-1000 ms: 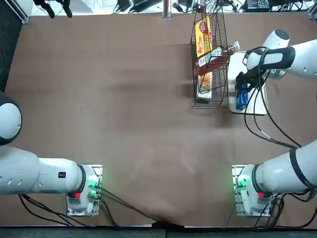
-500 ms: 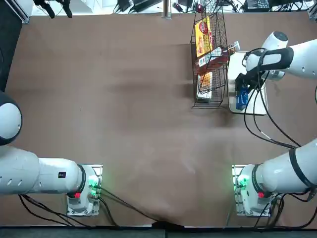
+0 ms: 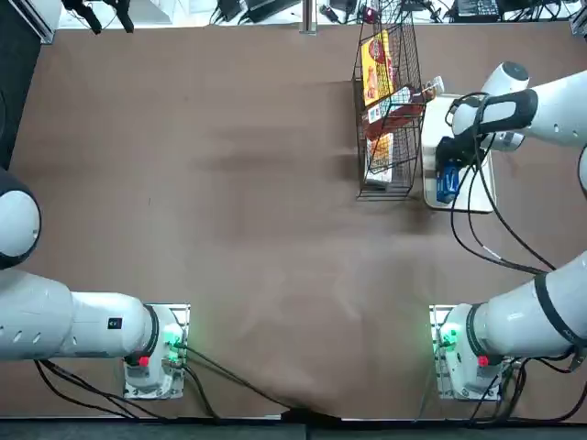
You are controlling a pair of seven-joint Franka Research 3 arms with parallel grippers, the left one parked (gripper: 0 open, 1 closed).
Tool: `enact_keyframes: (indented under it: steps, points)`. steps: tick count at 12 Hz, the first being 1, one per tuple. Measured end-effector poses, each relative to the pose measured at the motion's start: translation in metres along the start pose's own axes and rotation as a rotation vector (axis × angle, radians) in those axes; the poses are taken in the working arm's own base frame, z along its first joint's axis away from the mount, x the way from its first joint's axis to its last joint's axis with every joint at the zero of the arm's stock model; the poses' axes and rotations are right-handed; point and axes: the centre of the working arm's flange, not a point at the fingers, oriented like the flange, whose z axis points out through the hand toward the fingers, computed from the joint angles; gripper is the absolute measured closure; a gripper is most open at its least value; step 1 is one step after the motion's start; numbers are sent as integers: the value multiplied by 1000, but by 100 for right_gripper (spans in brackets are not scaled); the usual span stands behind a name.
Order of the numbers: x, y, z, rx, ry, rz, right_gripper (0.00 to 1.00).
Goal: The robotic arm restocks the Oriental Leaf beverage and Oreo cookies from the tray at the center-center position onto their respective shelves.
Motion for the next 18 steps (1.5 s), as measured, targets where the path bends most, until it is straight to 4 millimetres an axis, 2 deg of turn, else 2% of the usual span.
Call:
enact_keyframes:
  steps: [4, 8, 11, 13, 15, 16, 18]
  points:
    - [2, 1, -18, 8, 7, 2, 37]
    - [3, 19, -118, -4, 33, -17, 37]
    - [-6, 30, -218, -22, 40, -25, 37]
    - [-16, 28, -290, -19, 44, -28, 37]
    - [-23, 20, -352, -19, 64, -33, 37]
    - [-25, 15, -375, -19, 86, -39, 37]
    - [-26, -3, -406, -5, 132, -53, 37]
